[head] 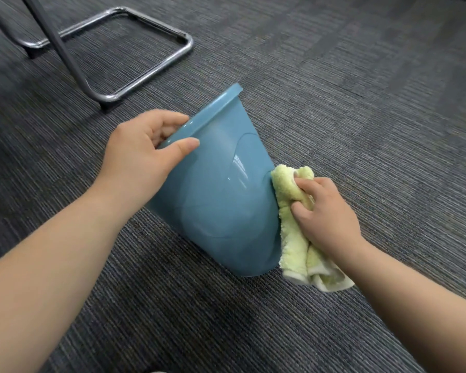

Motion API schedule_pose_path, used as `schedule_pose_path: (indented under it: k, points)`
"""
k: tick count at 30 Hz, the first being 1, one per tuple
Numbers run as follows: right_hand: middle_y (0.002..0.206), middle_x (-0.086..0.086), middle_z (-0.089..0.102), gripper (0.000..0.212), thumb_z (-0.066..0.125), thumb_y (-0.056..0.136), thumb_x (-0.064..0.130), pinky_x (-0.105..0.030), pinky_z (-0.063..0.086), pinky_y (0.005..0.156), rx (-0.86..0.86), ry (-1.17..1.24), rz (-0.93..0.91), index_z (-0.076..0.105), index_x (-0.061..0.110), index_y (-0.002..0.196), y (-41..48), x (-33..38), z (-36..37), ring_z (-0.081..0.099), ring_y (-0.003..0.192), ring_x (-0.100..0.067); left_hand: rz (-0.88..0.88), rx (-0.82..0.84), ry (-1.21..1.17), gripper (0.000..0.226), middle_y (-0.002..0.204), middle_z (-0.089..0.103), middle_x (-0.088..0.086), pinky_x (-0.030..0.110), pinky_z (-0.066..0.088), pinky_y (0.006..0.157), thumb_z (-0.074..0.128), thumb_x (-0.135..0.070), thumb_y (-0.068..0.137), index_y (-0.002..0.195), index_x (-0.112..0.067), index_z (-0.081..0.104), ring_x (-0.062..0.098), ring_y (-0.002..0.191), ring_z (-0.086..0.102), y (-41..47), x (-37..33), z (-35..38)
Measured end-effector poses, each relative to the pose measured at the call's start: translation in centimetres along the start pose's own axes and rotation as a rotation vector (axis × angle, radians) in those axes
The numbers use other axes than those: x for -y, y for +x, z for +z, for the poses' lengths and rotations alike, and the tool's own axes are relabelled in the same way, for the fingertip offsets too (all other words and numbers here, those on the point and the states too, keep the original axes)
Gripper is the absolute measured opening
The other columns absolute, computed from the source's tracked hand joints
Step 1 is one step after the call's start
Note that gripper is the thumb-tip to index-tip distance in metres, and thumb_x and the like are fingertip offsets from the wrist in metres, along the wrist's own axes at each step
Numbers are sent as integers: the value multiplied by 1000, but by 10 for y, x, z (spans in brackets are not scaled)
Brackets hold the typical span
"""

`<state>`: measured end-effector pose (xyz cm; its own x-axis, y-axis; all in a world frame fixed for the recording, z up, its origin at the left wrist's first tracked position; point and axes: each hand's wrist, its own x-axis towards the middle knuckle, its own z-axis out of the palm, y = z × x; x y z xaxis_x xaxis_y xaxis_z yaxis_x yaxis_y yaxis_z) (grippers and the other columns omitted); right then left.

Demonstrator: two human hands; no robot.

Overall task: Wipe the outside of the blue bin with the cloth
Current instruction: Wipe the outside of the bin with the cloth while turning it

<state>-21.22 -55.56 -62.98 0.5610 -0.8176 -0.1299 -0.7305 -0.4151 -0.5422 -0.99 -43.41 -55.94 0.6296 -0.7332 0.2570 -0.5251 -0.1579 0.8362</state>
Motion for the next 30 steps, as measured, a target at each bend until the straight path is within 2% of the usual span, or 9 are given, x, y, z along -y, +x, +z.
schedule_pose_path:
  k: [2, 5, 11, 15, 17, 19, 25, 27, 30]
  points:
    - [121, -1, 45, 44, 46, 84, 23, -30, 36, 64, 19, -33, 10, 42, 29, 127, 2, 5, 1, 55, 89, -25, 12, -19, 22, 35, 83, 55, -20, 1, 40, 74, 73, -17, 68, 91, -33, 54, -18, 70, 53, 5, 1, -1]
    - [124, -5, 42, 47, 42, 85, 23, -30, 36, 64, 77, -87, 57, 35, 28, 132, 7, 6, 3, 54, 86, -28, 12, 25, 96, 46, 87, 51, -24, -1, 36, 79, 74, -28, 61, 92, -46, 46, -14, 81, 51, 3, 8, -7]
    - [128, -7, 39, 48, 39, 87, 22, -31, 36, 65, 157, -140, 115, 31, 26, 134, 8, 3, 10, 53, 85, -28, -43, -50, 183, 42, 100, 55, -23, -1, 35, 82, 61, -11, 79, 104, -42, 50, -3, 96, 53, -9, 28, -26]
    - [126, -9, 40, 47, 38, 87, 22, -32, 34, 64, 158, -148, 148, 31, 25, 134, 11, -2, 10, 45, 77, -24, 19, 81, 163, 57, 105, 48, -40, -6, 28, 86, 62, -10, 79, 100, -60, 45, -28, 95, 44, -10, 27, -33]
    - [127, -10, 39, 48, 37, 87, 21, -32, 34, 64, 176, -147, 171, 30, 24, 135, 13, -7, 10, 44, 75, -23, 19, 169, 163, 59, 98, 50, -51, -6, 29, 84, 67, -23, 73, 101, -67, 41, -28, 94, 44, -11, 26, -38]
    - [130, -10, 38, 49, 36, 87, 21, -32, 34, 65, 192, -143, 197, 29, 24, 136, 14, -13, 10, 45, 75, -23, -7, 197, 161, 64, 96, 53, -49, -3, 33, 84, 72, -30, 66, 106, -67, 38, -22, 93, 49, -16, 30, -45]
    - [132, -13, 38, 49, 38, 86, 19, -32, 37, 68, 206, -90, 265, 32, 22, 135, 16, -31, 11, 52, 83, -29, -96, 141, 210, 48, 78, 62, -40, 9, 40, 84, 67, -12, 73, 77, -59, 58, -19, 77, 53, -34, 51, -50]
    - [125, -12, 44, 45, 40, 84, 17, -31, 37, 64, 183, -23, 263, 41, 23, 129, 17, -37, 10, 54, 80, -27, -97, 101, 189, 43, 77, 59, -45, 13, 42, 84, 67, -15, 74, 77, -58, 60, -19, 76, 53, -31, 47, -41]
    - [112, -13, 52, 36, 43, 80, 14, -31, 40, 61, 84, 65, 223, 51, 23, 114, 22, -39, 2, 53, 72, -25, -58, 40, 113, 43, 74, 59, -46, 6, 42, 79, 66, -11, 75, 85, -51, 57, -19, 76, 54, -22, 36, -23]
